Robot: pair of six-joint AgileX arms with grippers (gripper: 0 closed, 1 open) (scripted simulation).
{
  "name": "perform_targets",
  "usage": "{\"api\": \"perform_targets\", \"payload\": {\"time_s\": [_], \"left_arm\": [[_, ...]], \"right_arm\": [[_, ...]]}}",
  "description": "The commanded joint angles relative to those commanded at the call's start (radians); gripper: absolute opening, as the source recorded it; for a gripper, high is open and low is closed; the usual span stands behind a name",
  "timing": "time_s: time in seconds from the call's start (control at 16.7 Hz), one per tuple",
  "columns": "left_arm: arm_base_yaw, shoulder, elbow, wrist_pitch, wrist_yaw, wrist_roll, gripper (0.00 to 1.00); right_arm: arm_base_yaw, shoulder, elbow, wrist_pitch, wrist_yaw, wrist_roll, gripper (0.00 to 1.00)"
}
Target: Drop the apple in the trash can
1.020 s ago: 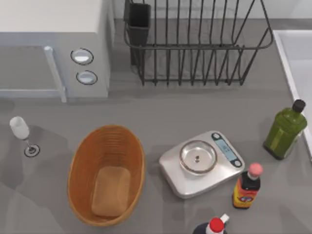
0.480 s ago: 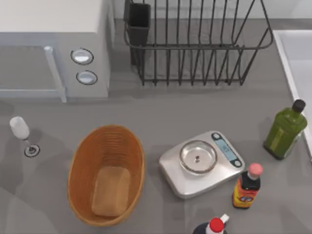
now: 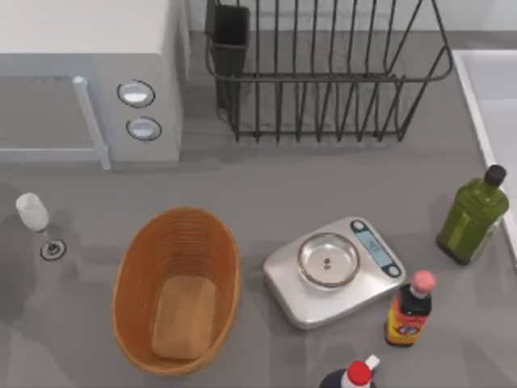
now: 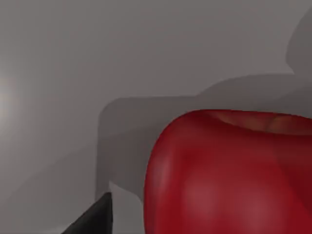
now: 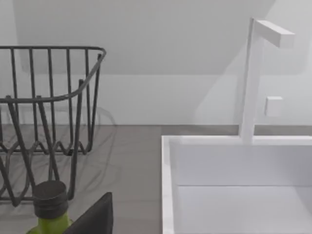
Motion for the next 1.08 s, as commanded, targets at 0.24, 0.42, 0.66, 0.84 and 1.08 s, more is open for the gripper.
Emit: {"api": "perform_targets", "payload": {"time_s": [0.24, 0.42, 0.66, 0.84, 1.08], "left_arm": [[-0.014, 0.083, 0.065, 0.013, 0.0, -0.011, 1.0], [-0.014, 0.083, 0.066, 0.012, 0.0, -0.012, 1.0], [-0.014, 0.083, 0.066, 0.012, 0.0, -0.012, 0.77], [-0.014, 0.083, 0.066, 0.012, 0.0, -0.012, 0.55], [-0.014, 0.083, 0.066, 0.012, 0.0, -0.012, 0.25]], "right_arm": [[0.0, 0.0, 0.0, 0.0, 0.0, 0.0, 1.0], [0.0, 0.0, 0.0, 0.0, 0.0, 0.0, 1.0], [0.0, 0.0, 0.0, 0.0, 0.0, 0.0, 1.0], [0.0, 0.0, 0.0, 0.0, 0.0, 0.0, 1.0], [0.0, 0.0, 0.0, 0.0, 0.0, 0.0, 1.0]]}}
